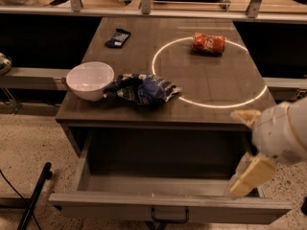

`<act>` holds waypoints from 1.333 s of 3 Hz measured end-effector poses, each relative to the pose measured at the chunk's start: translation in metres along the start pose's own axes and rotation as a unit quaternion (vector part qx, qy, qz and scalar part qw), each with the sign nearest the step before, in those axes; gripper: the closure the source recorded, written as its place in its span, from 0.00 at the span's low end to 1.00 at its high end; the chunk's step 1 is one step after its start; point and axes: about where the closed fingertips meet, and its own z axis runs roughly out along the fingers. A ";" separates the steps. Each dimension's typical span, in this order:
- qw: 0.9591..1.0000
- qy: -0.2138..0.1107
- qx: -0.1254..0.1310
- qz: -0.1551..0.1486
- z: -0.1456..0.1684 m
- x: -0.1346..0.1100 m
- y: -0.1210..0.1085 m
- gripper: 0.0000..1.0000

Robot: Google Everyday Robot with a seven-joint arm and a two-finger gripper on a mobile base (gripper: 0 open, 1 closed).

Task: Close top drawer

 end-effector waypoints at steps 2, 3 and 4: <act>1.000 -0.004 -0.017 0.023 0.023 0.017 0.021 0.00; 0.999 -0.017 -0.021 0.016 0.043 0.033 0.027 0.00; 0.999 -0.024 -0.030 -0.014 0.077 0.051 0.038 0.00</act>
Offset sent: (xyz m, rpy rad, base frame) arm -0.0150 0.0031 -0.0291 0.0343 0.0363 -0.0269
